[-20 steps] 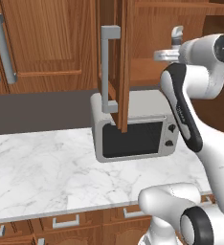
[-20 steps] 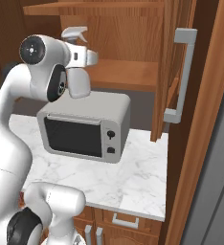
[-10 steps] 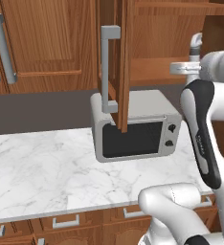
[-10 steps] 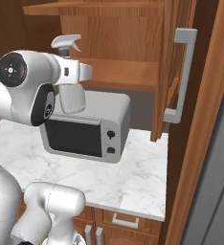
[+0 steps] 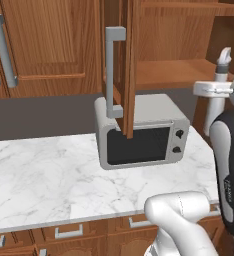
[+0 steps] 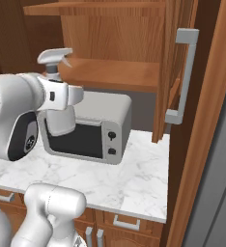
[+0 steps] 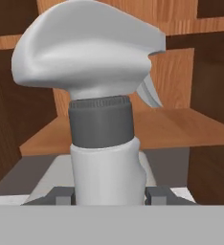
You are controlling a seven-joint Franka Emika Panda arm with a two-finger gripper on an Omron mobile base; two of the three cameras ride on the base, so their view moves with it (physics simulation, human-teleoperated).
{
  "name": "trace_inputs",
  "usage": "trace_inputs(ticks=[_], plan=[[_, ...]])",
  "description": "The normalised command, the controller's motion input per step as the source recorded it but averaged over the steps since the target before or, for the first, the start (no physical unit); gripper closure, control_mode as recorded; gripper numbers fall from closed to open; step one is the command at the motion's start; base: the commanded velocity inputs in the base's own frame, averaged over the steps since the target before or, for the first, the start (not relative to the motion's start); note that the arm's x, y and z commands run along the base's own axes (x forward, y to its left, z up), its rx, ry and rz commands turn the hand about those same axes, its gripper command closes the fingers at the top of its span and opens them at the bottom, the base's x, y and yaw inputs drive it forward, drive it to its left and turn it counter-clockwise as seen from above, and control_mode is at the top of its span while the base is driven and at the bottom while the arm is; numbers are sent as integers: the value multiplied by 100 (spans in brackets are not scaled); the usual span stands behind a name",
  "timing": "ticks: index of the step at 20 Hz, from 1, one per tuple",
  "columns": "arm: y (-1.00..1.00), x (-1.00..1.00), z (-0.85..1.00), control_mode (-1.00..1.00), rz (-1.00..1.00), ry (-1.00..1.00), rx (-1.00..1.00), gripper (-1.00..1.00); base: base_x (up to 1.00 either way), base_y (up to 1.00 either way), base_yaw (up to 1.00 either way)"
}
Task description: Move the cutting board and knife to the sink. Then move spray from the cabinet to the counter.
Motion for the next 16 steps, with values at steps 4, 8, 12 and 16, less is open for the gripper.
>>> trace_inputs(ticks=[4, 8, 12, 16], plan=[[0, -59, 0, -100, 0, 1, 1, 100, 0, 0, 0], [0, -52, -12, -100, 0, 1, 0, 100, 0, 0, 0], [0, -18, -17, -100, 0, 0, 0, 100, 0, 0, 0], [-2, 0, -22, -100, 4, 0, 0, 100, 0, 0, 0]])
